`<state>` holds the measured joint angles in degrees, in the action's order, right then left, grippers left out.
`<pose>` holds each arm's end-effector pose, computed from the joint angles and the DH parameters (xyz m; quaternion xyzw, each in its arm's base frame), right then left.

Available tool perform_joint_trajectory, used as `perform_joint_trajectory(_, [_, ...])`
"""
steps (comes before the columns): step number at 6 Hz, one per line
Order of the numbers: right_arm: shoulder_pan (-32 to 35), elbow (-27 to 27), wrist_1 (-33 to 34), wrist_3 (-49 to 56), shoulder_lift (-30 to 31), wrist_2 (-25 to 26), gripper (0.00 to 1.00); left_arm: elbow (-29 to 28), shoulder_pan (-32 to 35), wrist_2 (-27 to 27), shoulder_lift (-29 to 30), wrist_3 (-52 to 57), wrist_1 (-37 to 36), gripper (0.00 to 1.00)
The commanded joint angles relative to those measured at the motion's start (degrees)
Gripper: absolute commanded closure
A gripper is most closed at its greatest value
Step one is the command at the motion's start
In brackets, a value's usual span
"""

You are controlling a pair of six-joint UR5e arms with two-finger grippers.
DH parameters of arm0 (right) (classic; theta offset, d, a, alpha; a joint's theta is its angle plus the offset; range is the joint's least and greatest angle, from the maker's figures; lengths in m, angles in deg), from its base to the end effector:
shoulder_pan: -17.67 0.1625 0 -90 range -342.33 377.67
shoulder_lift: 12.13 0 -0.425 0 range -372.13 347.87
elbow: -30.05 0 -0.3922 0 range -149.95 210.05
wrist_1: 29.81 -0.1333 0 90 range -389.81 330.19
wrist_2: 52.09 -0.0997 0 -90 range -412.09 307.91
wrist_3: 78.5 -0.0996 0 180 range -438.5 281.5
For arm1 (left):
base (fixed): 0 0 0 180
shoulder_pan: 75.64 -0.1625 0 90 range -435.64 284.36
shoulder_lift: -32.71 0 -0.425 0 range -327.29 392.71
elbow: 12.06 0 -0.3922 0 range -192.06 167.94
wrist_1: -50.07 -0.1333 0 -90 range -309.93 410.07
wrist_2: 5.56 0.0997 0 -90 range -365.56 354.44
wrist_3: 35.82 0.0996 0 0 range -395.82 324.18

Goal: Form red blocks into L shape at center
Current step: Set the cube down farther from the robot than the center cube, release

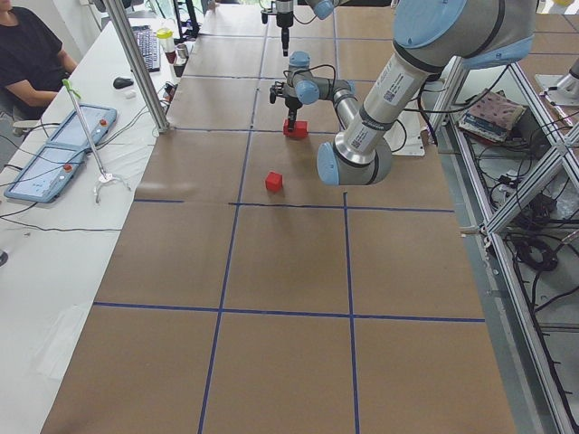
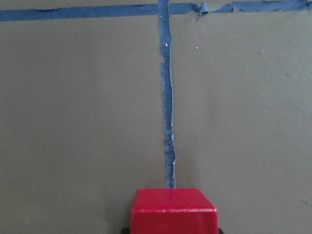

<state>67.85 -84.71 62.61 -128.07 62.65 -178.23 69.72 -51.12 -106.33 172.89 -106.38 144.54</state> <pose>-0.2886 -0.4626 0.3236 0.0110 -0.4240 -0.0230 0.9053 0.6418 -0.4188 0.1676 0.0669 0.3962 -0.0036 0.9157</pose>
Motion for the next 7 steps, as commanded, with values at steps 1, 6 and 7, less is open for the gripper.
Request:
perform_joint_trajectory(1, [0.0, -0.6, 0.0, 0.0, 0.1, -0.1, 0.00, 0.1, 0.0, 0.0, -0.1, 0.1, 0.0, 0.00])
perform_joint_trajectory(6, [0.1, -1.2, 0.0, 0.0, 0.6, -0.2, 0.00, 19.4, 8.2, -0.6, -15.2, 12.9, -0.2, 0.00])
perform_joint_trajectory(7, [0.1, -1.1, 0.0, 0.0, 0.6, -0.2, 0.00, 21.6, 11.7, -2.2, -21.3, 20.2, 1.0, 0.00])
